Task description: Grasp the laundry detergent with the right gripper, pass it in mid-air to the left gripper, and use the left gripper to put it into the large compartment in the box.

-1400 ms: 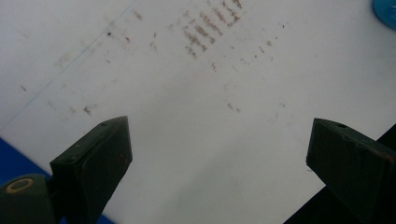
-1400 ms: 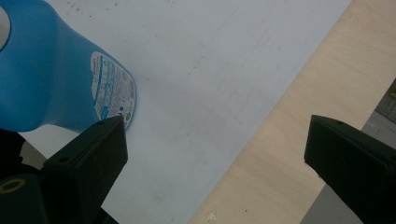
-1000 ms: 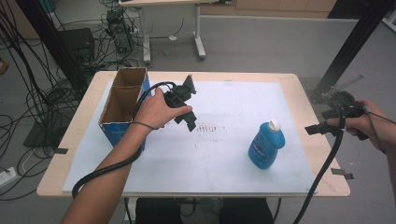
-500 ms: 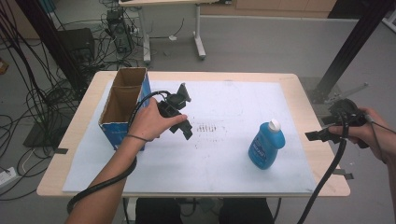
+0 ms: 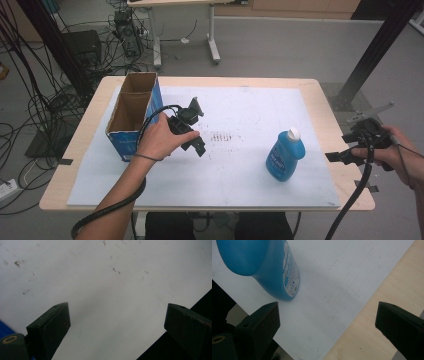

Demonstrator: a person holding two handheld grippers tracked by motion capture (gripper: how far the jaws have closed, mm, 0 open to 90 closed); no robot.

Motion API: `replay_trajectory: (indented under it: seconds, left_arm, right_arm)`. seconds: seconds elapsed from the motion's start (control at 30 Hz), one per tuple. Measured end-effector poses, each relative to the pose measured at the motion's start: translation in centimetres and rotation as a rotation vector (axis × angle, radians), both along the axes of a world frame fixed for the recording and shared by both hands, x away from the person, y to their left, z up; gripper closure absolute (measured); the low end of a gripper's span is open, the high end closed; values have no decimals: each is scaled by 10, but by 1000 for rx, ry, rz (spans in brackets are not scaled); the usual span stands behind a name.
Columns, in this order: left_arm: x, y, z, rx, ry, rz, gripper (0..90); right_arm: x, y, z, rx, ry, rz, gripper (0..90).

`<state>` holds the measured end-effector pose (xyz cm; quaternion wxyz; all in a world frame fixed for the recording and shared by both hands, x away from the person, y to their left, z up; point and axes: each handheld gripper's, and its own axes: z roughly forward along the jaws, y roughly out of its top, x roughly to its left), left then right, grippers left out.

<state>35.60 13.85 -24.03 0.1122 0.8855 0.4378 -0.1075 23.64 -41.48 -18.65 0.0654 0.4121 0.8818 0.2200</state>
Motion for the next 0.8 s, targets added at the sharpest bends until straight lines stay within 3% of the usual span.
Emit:
replay_trajectory:
  seconds: [0.43, 0.8]
  left_arm:
    - [-6, -2, -7, -5, 10, -6, 70]
    - [-11, -3, -8, 13, 0, -2, 69]
  right_arm:
    - [-16, 8, -9, 15, -5, 13, 56]
    - [-33, 12, -23, 58, -9, 16, 47]
